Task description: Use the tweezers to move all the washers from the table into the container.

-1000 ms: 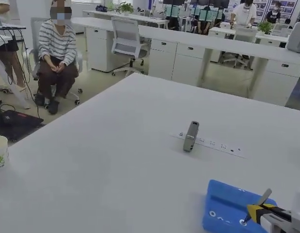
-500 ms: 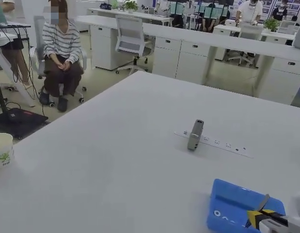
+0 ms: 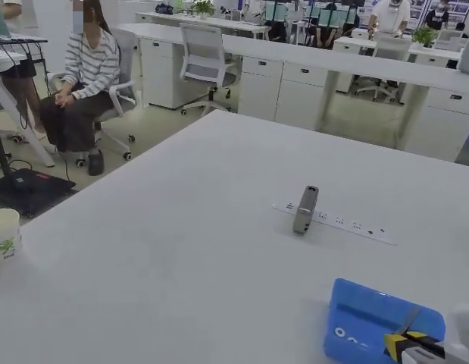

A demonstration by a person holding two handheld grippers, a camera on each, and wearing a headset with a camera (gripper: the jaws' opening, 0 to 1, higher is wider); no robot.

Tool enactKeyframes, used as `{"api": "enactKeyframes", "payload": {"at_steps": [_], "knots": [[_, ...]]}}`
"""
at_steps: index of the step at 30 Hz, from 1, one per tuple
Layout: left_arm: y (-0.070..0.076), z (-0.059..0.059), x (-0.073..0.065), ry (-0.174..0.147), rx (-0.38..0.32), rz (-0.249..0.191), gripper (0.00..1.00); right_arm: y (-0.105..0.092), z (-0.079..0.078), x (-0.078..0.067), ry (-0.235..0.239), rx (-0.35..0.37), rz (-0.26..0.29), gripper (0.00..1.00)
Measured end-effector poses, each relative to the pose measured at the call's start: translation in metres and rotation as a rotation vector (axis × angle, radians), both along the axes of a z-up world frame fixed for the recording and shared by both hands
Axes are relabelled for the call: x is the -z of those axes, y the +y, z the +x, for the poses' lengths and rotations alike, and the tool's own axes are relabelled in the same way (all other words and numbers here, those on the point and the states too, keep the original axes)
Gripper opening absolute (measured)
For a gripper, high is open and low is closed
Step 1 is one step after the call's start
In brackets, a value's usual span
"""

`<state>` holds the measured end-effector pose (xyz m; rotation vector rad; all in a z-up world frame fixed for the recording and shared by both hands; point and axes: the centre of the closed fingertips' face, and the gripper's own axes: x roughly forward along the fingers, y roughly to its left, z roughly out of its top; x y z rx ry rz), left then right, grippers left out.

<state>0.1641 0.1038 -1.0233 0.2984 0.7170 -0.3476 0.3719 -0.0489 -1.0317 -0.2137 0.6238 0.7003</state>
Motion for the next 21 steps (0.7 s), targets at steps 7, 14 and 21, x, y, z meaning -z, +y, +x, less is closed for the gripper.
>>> {"api": "enactKeyframes", "payload": {"at_steps": [7,14,21], "knots": [[0.001,0.0,-0.001,-0.004,-0.006,-0.006,0.8,-0.002,0.0,0.0,0.01,0.0,0.001,0.03],[0.0,0.001,-0.001,-0.006,-0.004,-0.002,0.8,-0.008,0.0,-0.01,0.009,0.021,0.028,0.03],[-0.001,0.001,-0.004,-0.018,0.0,-0.009,0.8,-0.015,-0.004,-0.037,-0.041,0.031,0.055,0.03]]}}
